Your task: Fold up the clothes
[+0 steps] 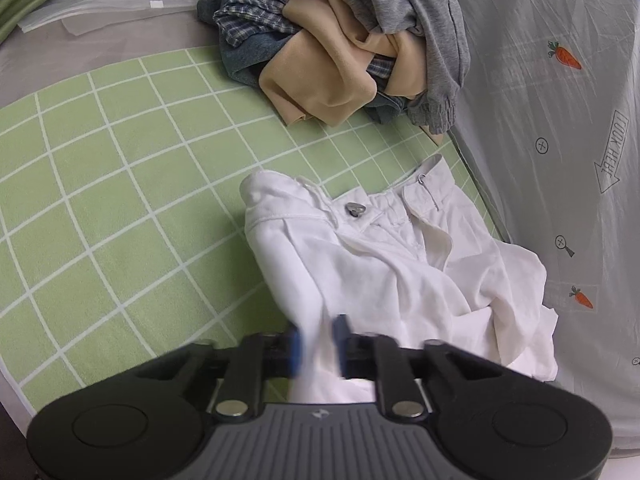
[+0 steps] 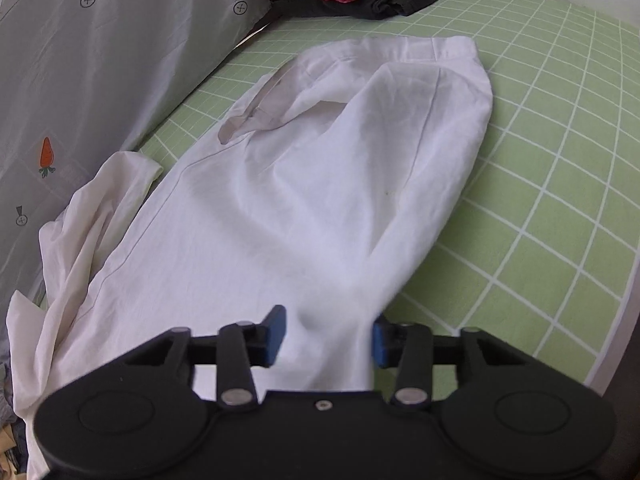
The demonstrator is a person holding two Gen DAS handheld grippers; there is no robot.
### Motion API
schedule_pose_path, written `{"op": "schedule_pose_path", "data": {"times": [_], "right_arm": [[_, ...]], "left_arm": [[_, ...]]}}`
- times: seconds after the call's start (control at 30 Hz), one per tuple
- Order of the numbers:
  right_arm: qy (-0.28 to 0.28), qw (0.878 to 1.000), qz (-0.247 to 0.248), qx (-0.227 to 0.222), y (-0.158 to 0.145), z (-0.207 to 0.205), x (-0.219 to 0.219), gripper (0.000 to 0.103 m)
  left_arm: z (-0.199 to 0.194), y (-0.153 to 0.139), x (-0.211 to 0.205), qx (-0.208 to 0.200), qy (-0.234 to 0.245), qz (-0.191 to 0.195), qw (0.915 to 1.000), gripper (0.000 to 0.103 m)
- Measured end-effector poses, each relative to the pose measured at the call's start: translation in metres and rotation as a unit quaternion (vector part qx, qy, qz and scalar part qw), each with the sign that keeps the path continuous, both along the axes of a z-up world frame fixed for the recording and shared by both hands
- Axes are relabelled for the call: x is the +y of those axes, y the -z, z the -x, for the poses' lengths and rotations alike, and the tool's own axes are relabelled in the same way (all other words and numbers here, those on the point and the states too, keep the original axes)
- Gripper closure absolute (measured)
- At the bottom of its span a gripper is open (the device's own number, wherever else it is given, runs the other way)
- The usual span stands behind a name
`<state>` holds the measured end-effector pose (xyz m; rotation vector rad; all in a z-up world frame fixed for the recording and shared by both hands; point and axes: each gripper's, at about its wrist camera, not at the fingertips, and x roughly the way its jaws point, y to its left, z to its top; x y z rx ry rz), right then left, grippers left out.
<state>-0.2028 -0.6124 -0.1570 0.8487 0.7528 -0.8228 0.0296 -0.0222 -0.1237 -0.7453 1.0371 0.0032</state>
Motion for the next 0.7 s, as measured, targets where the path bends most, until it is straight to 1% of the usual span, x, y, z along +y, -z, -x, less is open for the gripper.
{"op": "schedule_pose_path", "data": {"times": [0.03, 0.07, 0.23, 0.27, 0.33, 0.43, 0.53, 0.57, 0.6, 0.63, 0.67, 0.7], "right_arm": [[-0.008, 1.000, 0.007, 0.010, -0.002, 0.000, 0.002, 0.090], [-0.013, 1.000, 0.015, 0.020, -0.003, 0.002, 0.004, 0.097], [-0.054, 0.997, 0.031, 0.051, -0.005, 0.014, 0.032, 0.097], [-0.063, 0.996, 0.032, 0.056, -0.005, 0.016, 0.038, 0.097], [-0.082, 0.994, 0.036, 0.067, -0.005, 0.021, 0.051, 0.097], [-0.110, 0.990, 0.041, 0.082, -0.005, 0.029, 0.070, 0.094], [-0.115, 0.986, 0.079, 0.087, -0.020, 0.028, 0.068, 0.081], [-0.116, 0.985, 0.092, 0.088, -0.026, 0.028, 0.067, 0.070], [-0.117, 0.984, 0.105, 0.089, -0.031, 0.028, 0.066, 0.057], [-0.119, 0.982, 0.118, 0.091, -0.036, 0.028, 0.065, 0.053], [-0.117, 0.980, 0.137, 0.089, -0.042, 0.027, 0.061, 0.042], [-0.114, 0.977, 0.157, 0.086, -0.047, 0.027, 0.056, 0.033]], "left_arm": [[-0.001, -0.002, 0.001, -0.005, 0.003, -0.007, 1.0000, 0.099], [0.000, -0.005, 0.003, -0.009, 0.004, -0.017, 0.9998, 0.100], [0.015, -0.009, 0.030, -0.016, -0.005, -0.058, 0.9982, 0.099], [0.018, -0.008, 0.035, -0.015, -0.004, -0.073, 0.9972, 0.099], [0.023, -0.006, 0.043, -0.010, 0.006, -0.110, 0.9939, 0.098], [0.028, -0.001, 0.047, -0.003, 0.020, -0.136, 0.9905, 0.095], [0.031, -0.004, 0.037, 0.004, 0.030, -0.168, 0.9853, 0.082], [0.033, -0.006, 0.032, 0.003, 0.031, -0.175, 0.9840, 0.062], [0.035, -0.010, 0.026, 0.001, 0.031, -0.181, 0.9830, 0.047], [0.037, -0.014, 0.019, -0.002, 0.030, -0.187, 0.9819, 0.046], [0.039, -0.018, 0.011, -0.007, 0.029, -0.193, 0.9807, 0.045], [0.040, -0.022, 0.003, -0.014, 0.027, -0.199, 0.9795, 0.040]]}}
